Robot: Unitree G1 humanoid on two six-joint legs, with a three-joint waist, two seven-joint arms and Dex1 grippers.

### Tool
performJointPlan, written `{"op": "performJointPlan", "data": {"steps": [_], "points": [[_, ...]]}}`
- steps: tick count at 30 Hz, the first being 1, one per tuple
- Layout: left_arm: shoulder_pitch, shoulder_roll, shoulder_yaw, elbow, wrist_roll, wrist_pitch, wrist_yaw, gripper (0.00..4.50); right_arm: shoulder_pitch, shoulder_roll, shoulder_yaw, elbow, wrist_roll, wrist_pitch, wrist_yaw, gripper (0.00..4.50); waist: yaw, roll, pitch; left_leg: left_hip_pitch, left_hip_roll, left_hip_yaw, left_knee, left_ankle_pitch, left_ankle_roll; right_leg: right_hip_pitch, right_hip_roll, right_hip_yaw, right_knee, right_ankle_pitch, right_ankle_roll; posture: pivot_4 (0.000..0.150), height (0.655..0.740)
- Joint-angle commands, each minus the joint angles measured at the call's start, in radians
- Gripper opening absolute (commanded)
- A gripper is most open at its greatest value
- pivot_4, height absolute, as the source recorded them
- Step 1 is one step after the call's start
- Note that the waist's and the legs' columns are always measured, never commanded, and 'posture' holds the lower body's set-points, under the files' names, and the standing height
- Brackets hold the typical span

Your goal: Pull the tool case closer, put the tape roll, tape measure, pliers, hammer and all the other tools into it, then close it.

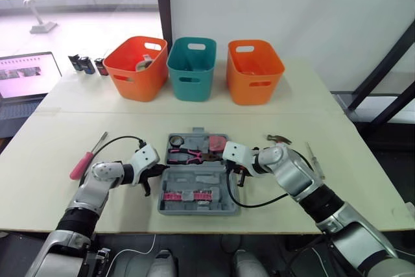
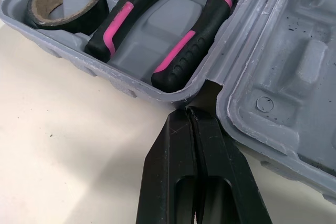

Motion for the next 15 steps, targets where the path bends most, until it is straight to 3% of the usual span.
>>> {"op": "performJointPlan", "data": {"steps": [1,15], "points": [[0.019,-0.001,-0.022,-0.021,-0.006,0.007,-0.018,0.01,0.009,0.036,0.022,-0.034,0.015,-0.007,0.016,0.00,-0.001,0.000,0.000,0.000,0.000,0.000,0.000,0.000,0.000,0.000,0.000,0.000,0.000,0.000,0.000,0.150,0.7400],[0.074,0.026,-0.006,-0.073,-0.020,0.038,-0.005,0.01,-0.006,0.052,0.021,0.002,0.001,-0.034,0.014,0.00,-0.023,0.000,0.000,0.000,0.000,0.000,0.000,0.000,0.000,0.000,0.000,0.000,0.000,0.000,0.000,0.150,0.7400]]}}
